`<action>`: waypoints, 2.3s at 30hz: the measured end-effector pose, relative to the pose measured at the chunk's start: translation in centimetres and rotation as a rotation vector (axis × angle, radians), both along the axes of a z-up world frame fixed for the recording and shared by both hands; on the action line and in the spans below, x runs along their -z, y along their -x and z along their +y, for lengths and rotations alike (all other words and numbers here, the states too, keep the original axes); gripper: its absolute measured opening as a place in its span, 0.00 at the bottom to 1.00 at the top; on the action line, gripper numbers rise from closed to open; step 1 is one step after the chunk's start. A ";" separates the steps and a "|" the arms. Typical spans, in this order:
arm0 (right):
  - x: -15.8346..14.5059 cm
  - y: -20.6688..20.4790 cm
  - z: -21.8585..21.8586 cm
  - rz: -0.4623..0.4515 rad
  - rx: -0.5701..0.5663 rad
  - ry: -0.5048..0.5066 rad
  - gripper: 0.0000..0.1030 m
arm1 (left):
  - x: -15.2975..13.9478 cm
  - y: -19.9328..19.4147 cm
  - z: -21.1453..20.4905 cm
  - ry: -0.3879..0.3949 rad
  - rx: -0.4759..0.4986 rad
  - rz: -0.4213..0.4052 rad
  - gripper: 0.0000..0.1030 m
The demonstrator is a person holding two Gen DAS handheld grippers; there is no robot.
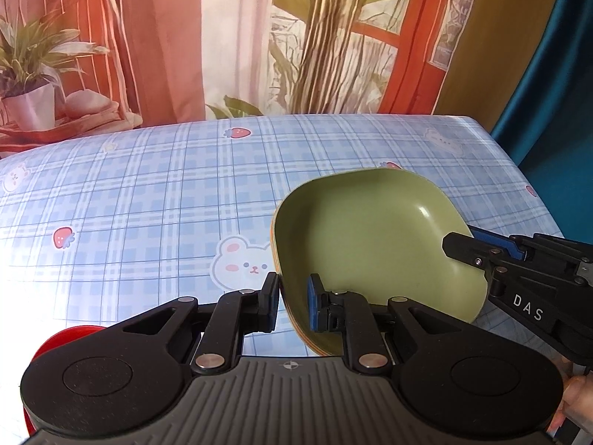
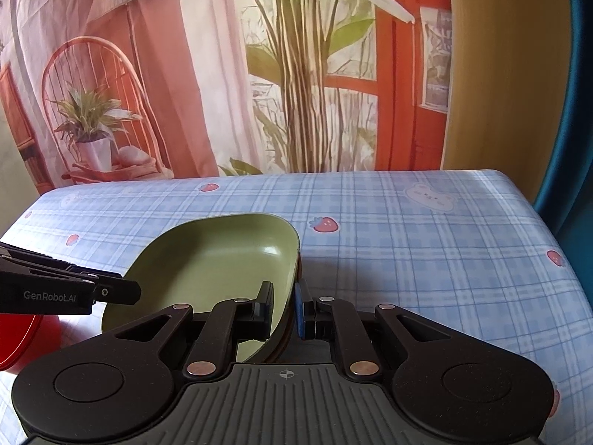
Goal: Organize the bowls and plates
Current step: 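Lower the olive-green plate onto the stack and open both grippers, then move both grippers to the stacked red bowls and grip their rim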
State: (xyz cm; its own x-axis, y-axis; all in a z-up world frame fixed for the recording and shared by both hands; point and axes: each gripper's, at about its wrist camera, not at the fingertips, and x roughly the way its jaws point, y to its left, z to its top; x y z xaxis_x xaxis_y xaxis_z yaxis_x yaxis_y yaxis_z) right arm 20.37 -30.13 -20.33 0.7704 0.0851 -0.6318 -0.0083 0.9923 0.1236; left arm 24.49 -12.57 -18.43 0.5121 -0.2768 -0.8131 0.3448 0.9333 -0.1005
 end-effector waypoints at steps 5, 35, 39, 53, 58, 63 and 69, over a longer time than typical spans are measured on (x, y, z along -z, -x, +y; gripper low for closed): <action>0.0 0.1 0.2 -0.003 0.004 0.007 0.12 | 0.2 -0.1 0.0 -0.010 0.005 0.006 0.17; -3.6 6.6 3.3 -0.053 0.019 -0.027 0.70 | -8.4 7.0 6.6 -0.002 0.051 -0.182 0.97; -3.9 7.4 3.9 -0.059 0.035 -0.037 0.94 | -9.1 7.9 8.3 0.005 0.040 -0.209 1.00; -5.1 8.9 6.4 -0.075 0.040 -0.049 1.00 | -10.3 9.2 13.4 0.016 -0.043 -0.252 1.00; -4.9 8.7 8.3 -0.067 0.011 -0.050 1.00 | -9.8 9.2 15.4 0.018 -0.071 -0.237 1.00; -4.4 7.9 10.8 -0.057 -0.032 -0.048 1.00 | -8.6 9.1 16.7 0.015 -0.091 -0.206 1.00; -3.5 6.5 13.9 -0.033 -0.085 -0.028 0.99 | -6.5 8.8 17.4 0.019 -0.104 -0.163 1.00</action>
